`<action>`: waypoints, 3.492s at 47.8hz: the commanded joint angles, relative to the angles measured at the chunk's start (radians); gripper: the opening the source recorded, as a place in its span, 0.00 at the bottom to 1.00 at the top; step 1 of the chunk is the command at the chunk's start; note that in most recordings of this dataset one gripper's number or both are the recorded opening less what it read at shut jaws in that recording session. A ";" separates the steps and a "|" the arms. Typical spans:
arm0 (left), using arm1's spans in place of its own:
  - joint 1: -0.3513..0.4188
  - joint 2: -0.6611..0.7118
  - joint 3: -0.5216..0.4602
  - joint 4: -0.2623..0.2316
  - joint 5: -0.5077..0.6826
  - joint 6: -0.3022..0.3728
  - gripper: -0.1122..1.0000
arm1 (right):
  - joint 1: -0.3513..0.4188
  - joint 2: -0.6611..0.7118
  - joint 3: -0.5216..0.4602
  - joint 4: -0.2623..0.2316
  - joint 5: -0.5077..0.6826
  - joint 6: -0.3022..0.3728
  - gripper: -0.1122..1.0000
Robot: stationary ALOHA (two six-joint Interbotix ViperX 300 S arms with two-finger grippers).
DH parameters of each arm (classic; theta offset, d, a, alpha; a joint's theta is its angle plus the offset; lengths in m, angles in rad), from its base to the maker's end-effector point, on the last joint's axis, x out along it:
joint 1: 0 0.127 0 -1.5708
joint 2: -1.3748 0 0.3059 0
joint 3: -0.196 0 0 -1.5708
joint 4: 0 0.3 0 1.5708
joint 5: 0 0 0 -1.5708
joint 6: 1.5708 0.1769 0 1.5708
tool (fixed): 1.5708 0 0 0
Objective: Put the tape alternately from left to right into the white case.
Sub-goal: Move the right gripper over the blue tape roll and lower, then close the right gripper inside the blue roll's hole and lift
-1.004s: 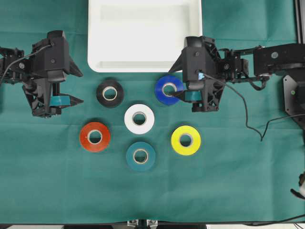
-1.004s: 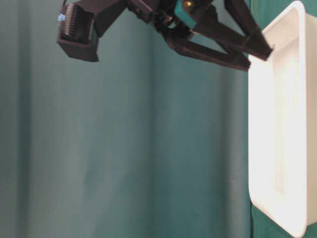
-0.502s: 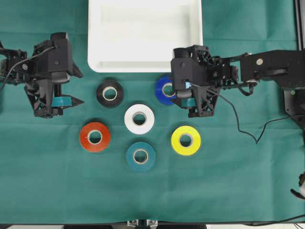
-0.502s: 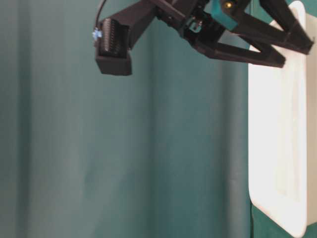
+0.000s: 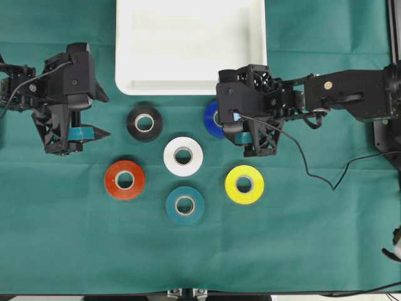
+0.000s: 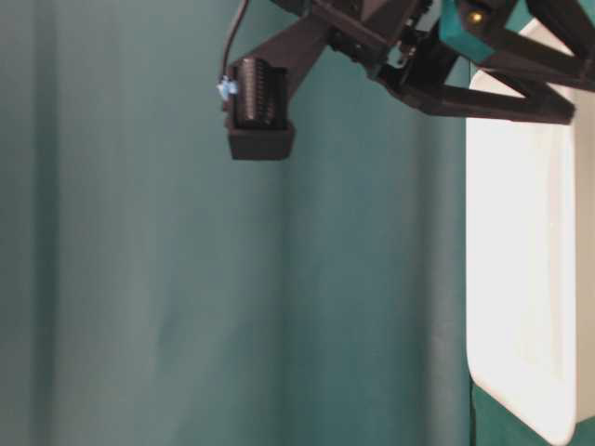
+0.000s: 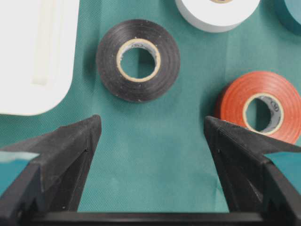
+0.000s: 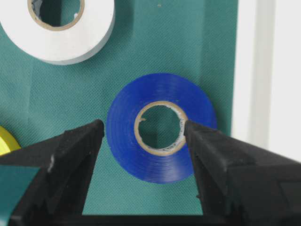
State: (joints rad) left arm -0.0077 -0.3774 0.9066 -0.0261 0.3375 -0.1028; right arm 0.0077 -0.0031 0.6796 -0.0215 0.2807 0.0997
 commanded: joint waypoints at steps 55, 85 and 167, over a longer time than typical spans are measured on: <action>-0.003 -0.006 -0.012 -0.002 0.011 -0.003 0.83 | 0.014 0.123 -0.035 0.002 -0.051 0.055 0.75; -0.003 -0.006 -0.015 -0.002 0.011 -0.005 0.83 | 0.002 0.144 -0.037 0.002 -0.058 0.055 0.74; -0.003 -0.008 -0.026 -0.002 0.025 -0.008 0.83 | -0.054 -0.020 -0.144 -0.075 -0.061 0.051 0.38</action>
State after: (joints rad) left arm -0.0092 -0.3774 0.9050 -0.0276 0.3697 -0.1089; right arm -0.0184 0.0031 0.5645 -0.0782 0.2393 0.1519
